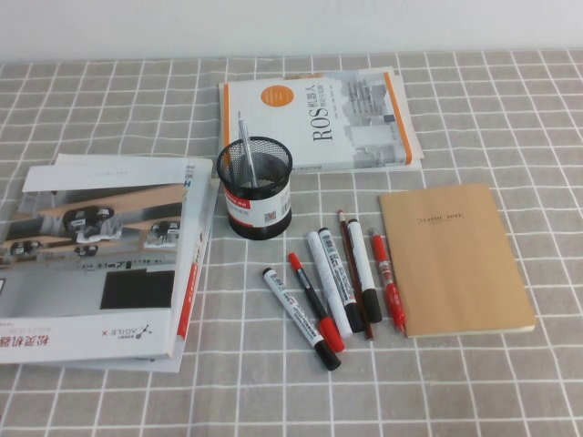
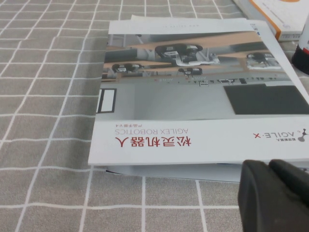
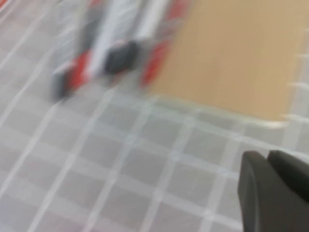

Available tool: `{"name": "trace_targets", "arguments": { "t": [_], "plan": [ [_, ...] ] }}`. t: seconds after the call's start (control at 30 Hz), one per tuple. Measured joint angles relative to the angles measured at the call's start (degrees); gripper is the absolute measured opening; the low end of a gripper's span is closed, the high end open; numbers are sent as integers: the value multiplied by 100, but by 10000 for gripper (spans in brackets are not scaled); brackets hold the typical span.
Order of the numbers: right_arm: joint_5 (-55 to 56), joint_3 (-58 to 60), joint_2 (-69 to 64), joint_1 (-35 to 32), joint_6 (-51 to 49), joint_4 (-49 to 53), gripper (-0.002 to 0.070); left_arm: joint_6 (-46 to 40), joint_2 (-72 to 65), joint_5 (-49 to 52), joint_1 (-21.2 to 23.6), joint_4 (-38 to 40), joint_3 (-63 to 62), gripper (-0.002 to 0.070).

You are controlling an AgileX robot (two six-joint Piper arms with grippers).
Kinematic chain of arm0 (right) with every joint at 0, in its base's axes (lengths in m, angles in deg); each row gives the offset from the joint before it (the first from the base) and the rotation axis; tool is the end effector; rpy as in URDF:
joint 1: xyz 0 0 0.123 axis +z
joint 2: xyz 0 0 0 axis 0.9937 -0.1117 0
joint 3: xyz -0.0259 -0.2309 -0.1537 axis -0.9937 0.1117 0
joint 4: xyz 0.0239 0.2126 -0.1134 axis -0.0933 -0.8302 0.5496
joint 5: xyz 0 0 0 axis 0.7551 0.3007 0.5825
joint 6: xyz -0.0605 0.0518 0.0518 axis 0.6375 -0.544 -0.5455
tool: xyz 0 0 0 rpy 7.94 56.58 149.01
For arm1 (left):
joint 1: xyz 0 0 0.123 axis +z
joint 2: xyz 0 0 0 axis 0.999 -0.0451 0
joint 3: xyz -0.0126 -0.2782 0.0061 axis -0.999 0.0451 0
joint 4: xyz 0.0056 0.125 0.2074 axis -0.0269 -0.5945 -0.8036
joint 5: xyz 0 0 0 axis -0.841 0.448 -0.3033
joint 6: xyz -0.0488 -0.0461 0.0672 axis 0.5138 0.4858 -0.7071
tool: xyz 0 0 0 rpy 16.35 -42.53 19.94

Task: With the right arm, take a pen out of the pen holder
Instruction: 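Take a marker out of the pen holder and lay it on the table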

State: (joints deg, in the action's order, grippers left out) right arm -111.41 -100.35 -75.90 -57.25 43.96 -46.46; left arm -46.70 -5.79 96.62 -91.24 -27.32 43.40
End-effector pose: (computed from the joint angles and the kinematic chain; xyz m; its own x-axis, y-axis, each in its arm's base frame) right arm 0.1008 0.0516 0.2409 -0.5752 -0.1431 -0.8054 -0.3865 0.9153 0.1135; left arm 0.0525 -0.0055 0.1691 -0.3016 0.0405 -0.9526 0.0936 0.9955 0.0127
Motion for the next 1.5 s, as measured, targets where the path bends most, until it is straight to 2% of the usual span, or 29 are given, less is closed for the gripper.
{"name": "trace_targets", "arguments": {
  "t": [0.2, 0.37, 0.57, 0.77, 1.0, 1.17, 1.5],
  "plan": [
    [1232, 1059, 1113, -1527, -22, -113, -13, 0, 0, 0, 0, 0, 0, -3],
    [1944, 1768, 1940, -2134, -22, -138, -13, 0, 0, 0, 0, 0, 0, -3],
    [1999, 2199, 2829, -2185, -22, -150, -12, 0, 0, 0, 0, 0, 0, -3],
    [1417, 2209, 3458, -2185, -22, -163, -13, 0, 0, 0, 0, 0, 0, -3],
    [791, 2209, 3490, -2185, 740, -129, -12, 0, 0, 0, 0, 0, 0, -3],
    [396, 2209, 3490, -2185, 787, -330, -12, 0, 0, 0, 0, 0, 0, -3],
    [351, 2209, 3490, -2185, 797, -651, -13, 0, 0, 0, 0, 0, 0, -3]
  ]
}}
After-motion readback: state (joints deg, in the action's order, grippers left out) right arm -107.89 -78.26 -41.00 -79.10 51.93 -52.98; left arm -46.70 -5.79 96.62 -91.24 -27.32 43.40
